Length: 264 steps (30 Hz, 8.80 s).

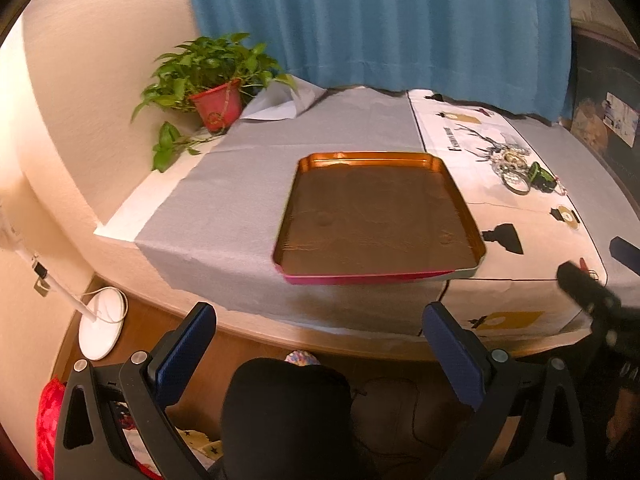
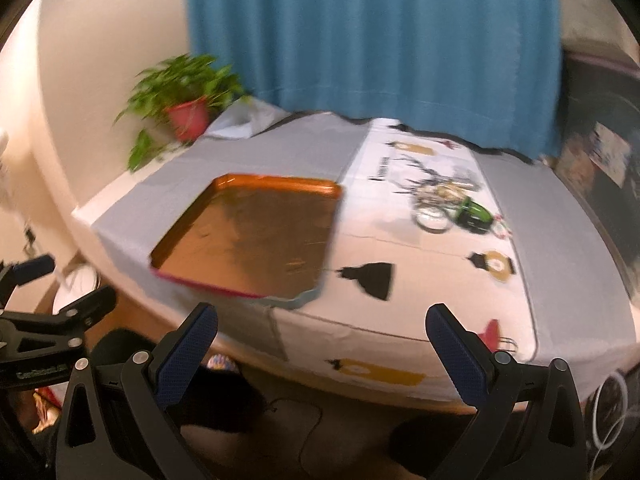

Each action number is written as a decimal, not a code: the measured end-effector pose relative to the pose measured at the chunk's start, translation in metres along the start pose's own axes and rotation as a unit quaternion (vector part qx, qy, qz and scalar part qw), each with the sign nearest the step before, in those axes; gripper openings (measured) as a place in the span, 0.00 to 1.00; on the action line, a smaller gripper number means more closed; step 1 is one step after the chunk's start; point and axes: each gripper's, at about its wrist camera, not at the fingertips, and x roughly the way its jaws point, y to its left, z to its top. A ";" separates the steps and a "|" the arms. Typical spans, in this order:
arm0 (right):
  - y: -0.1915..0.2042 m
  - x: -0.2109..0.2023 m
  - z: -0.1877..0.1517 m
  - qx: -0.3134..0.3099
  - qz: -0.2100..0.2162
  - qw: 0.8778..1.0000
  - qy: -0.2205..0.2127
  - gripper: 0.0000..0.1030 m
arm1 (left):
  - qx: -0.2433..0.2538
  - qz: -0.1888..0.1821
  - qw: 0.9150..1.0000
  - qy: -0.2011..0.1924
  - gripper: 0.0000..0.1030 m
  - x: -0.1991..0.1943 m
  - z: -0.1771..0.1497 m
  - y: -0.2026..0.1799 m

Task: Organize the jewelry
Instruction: 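Grasp the silver bangle with the left tool while the right tool grasps the pink-green beaded bracelet, then carry the silver bangle and beaded bracelet to the copper tray with both tools, then open both tools to release the bracelets into the tray, then lift both tools back from the tray, then grasp the green-black watch with the right tool while the left tool reaches the pearl bracelet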

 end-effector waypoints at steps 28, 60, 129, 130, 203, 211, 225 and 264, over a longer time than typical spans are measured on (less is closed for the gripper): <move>-0.288 0.205 0.051 0.026 -0.060 0.992 0.107 1.00 | 0.189 -0.140 0.967 0.102 1.00 0.195 0.161 -0.309; -0.278 0.105 0.048 0.112 -0.009 0.993 0.028 0.07 | 0.100 -0.229 0.964 0.097 0.58 0.115 0.138 -0.225; 0.026 0.083 0.041 -0.044 0.112 0.986 0.119 0.07 | -0.026 -0.134 0.990 0.023 0.58 0.073 0.069 0.013; 0.028 0.093 0.048 -0.046 0.114 0.985 0.119 0.07 | -0.026 -0.132 0.991 0.023 0.58 0.081 0.074 0.012; 0.044 -0.066 -0.033 -0.056 0.056 0.997 0.022 0.79 | -0.021 -0.065 0.998 -0.011 0.91 -0.054 -0.029 0.017; 0.041 -0.057 -0.034 -0.049 0.057 0.997 0.033 0.79 | -0.019 -0.066 0.998 0.001 0.91 -0.043 -0.027 0.015; 0.018 -0.033 -0.031 -0.020 0.051 0.997 0.049 0.79 | -0.001 -0.065 0.998 0.024 0.91 -0.020 -0.019 -0.004; -0.259 0.237 0.088 0.152 -0.062 0.984 0.068 0.60 | 0.110 -0.124 0.982 0.087 0.91 0.160 0.147 -0.218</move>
